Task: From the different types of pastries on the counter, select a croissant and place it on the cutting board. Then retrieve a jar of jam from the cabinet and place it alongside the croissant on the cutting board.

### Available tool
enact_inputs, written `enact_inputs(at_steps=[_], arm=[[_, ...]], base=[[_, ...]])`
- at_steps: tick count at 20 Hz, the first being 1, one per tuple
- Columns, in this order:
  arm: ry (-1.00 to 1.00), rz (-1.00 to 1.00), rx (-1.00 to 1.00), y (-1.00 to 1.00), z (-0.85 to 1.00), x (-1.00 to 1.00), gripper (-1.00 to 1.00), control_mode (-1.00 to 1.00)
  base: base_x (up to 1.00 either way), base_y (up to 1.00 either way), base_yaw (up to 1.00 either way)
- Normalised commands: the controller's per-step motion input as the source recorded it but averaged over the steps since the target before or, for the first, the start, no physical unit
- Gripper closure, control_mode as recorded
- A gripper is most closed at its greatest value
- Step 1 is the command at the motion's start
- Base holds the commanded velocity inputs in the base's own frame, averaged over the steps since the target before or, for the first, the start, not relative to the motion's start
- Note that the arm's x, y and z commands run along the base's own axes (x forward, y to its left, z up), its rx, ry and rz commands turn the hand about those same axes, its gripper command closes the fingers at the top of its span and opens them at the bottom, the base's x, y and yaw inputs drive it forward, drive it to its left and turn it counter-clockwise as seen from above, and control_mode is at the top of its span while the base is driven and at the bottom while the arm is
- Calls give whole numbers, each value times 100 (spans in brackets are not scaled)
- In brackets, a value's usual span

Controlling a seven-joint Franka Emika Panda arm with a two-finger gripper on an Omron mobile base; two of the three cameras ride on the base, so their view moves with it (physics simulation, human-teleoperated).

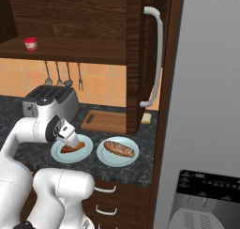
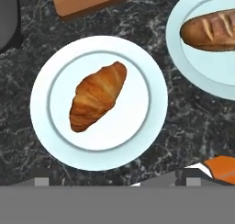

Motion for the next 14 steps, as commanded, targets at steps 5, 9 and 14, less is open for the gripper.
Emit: enact_inputs(at_steps=[5, 9, 14], arm=[[0, 0, 0, 16, -49, 57, -100, -100], [0, 0, 0, 22, -16, 59, -100, -100], [3, -1, 1, 4, -10, 28, -100, -100]], base=[[0, 0, 0], [0, 0, 0], [0, 0, 0]])
